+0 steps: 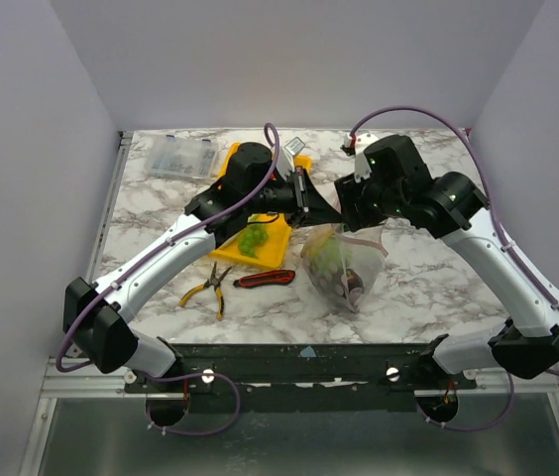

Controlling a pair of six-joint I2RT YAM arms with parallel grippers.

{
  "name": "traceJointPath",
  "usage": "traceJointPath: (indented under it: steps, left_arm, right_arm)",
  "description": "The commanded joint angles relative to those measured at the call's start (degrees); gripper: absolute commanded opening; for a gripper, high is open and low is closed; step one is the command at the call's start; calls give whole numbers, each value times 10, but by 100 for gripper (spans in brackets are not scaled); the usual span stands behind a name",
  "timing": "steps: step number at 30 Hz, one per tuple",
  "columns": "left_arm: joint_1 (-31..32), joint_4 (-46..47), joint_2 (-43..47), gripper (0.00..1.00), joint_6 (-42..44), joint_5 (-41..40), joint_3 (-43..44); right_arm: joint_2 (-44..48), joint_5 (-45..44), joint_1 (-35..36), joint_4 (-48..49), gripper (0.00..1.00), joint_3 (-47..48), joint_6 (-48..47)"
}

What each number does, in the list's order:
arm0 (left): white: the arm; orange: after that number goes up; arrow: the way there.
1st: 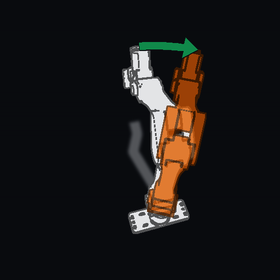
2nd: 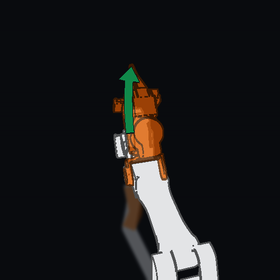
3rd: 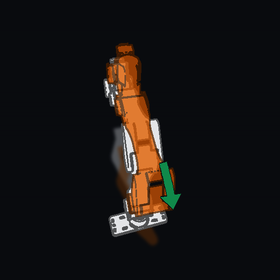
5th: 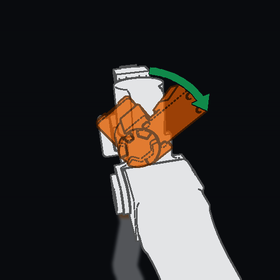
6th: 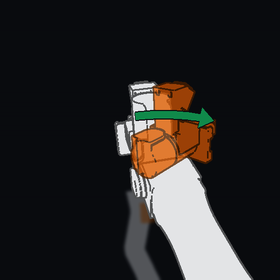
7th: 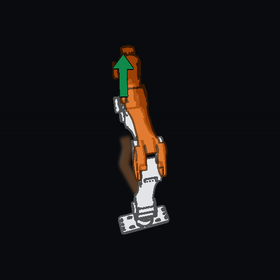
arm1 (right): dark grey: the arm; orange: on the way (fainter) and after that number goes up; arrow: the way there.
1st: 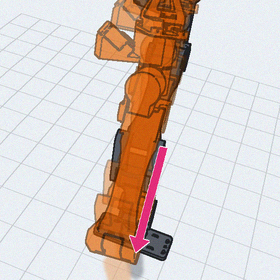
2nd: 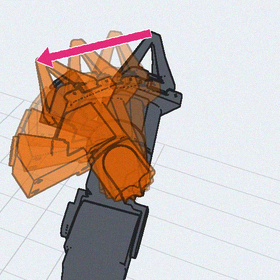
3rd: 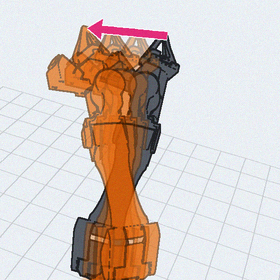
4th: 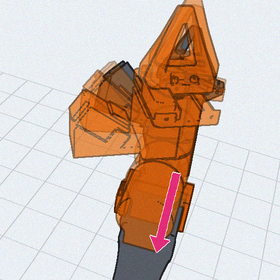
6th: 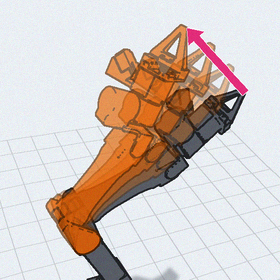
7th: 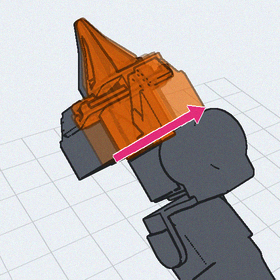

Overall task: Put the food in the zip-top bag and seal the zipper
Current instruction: Adjust the zipper food storage bag at the center of the board.

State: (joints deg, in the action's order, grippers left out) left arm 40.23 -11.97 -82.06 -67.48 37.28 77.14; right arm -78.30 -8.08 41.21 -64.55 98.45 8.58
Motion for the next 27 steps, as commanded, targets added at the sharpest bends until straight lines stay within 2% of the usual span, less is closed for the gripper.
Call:
traceJointPath:
  steps: [1,3,7,12,19,25,27]
  left_arm:
    - [7,27,-1,0,2,21,5]
    - [8,28,-3,0,2,22,3]
    - [9,31,1,0,3,21,-1]
    - [7,30,6,0,6,8,-10]
    - [2,45,5,0,1,13,-18]
    - [-1,51,6,0,1,24,-16]
    - [-2,53,5,0,0,30,-15]
  right_arm:
    - [-6,0,4,85,59,-20,-79]
    - [-3,-10,4,112,59,-37,-103]
    - [-27,-115,3,74,58,-44,-110]
    - [-17,-62,3,26,60,-41,-88]
    - [22,4,10,19,66,-102,-73]
    - [23,-71,45,40,69,-159,-101]
    - [18,-89,53,52,66,-171,-103]
